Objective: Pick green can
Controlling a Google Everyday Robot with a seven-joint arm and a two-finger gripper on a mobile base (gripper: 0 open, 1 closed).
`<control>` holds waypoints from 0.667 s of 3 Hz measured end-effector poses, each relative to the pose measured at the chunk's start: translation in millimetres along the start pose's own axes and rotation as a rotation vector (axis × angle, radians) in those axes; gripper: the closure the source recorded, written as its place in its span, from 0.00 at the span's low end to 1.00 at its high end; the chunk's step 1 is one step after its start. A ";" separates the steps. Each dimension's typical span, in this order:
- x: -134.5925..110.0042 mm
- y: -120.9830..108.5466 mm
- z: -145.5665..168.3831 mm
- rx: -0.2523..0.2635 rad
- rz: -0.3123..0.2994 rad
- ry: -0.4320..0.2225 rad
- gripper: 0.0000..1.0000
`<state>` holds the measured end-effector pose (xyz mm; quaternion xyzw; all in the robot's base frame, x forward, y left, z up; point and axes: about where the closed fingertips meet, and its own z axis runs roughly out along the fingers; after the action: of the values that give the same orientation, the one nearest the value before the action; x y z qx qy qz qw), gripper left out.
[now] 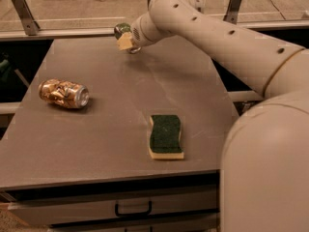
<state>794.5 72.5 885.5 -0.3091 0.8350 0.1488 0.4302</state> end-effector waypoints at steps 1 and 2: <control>-5.1 -0.9 -25.4 -0.171 0.045 -0.073 1.00; -23.0 25.9 -58.3 -0.367 -0.014 -0.136 1.00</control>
Offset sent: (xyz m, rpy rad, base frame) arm -0.1127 -0.0053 0.0704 0.0433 -0.1802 0.8563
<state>751.4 71.2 937.9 -0.3776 0.7607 0.3161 0.4229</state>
